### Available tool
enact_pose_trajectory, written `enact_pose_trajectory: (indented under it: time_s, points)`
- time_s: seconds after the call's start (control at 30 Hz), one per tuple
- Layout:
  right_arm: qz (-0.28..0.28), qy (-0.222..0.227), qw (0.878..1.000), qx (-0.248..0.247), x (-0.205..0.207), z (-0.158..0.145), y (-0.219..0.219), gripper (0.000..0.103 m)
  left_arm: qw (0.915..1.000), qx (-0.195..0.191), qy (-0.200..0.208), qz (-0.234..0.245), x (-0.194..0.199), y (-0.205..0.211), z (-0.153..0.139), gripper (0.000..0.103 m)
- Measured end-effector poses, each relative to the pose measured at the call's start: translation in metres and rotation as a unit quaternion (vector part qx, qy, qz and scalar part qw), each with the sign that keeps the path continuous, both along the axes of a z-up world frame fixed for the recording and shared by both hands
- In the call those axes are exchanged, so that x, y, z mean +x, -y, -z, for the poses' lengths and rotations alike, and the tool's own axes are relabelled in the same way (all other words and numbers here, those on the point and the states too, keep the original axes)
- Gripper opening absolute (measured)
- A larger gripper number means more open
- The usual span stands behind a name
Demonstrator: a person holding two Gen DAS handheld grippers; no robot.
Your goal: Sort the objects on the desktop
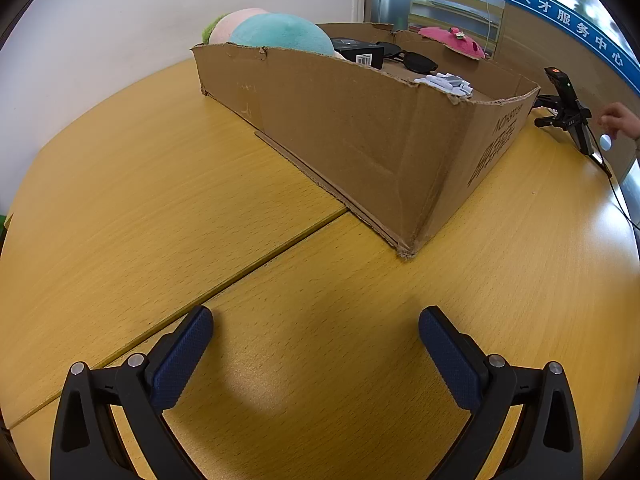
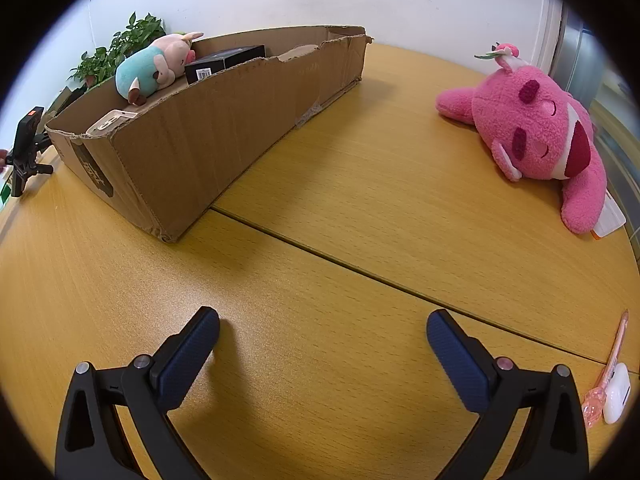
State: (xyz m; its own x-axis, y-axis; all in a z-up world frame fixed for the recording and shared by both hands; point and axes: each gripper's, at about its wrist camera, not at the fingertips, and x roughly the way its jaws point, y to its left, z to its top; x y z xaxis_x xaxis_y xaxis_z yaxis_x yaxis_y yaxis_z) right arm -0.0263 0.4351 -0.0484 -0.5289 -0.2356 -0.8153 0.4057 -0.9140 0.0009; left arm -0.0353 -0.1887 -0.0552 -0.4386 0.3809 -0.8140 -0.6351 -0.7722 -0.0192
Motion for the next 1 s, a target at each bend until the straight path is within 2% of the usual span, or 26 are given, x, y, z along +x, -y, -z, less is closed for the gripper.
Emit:
enact_pose_trajectory:
  time_s: [1.0]
  points:
    - [0.0,-0.001,1.0,0.0,0.0005,-0.0013,0.0009,0.103,1.0,-0.001,-0.002,-0.001,0.0014,-0.0021,-0.0009,0.103]
